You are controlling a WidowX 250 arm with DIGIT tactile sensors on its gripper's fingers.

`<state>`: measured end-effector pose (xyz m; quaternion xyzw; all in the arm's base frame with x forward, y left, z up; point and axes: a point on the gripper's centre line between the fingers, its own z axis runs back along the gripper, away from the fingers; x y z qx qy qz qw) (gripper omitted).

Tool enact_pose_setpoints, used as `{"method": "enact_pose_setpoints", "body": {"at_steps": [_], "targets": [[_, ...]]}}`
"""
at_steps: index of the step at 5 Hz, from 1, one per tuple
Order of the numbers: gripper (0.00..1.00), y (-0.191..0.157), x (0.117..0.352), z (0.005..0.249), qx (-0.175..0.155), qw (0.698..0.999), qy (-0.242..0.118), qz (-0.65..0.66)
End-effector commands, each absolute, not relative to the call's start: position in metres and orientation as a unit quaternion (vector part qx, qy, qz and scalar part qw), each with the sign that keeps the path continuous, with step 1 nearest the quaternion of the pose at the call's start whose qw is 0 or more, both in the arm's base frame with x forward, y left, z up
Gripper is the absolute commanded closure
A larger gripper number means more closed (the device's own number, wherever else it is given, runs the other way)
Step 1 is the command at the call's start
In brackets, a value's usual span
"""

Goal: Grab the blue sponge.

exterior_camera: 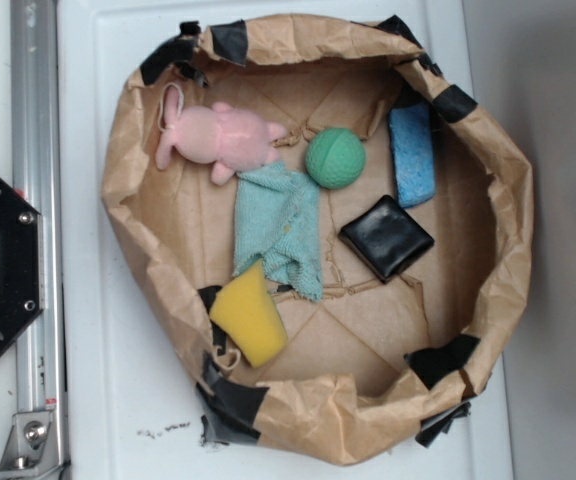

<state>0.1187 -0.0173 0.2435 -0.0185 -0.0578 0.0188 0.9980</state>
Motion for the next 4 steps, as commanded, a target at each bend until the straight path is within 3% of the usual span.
{"method": "enact_pose_setpoints", "body": {"at_steps": [1, 2, 3, 4], "targets": [[0.00, -0.017, 0.119, 0.243, -0.019, 0.998, -0.058, 0.019], [0.00, -0.006, 0.169, 0.205, 0.074, 0.994, -0.084, -0.012], [0.00, 0.004, 0.222, 0.176, 0.115, 0.985, -0.129, -0.017], [0.00, 0.012, 0.259, 0.148, 0.079, 0.985, -0.134, -0.079]]}}
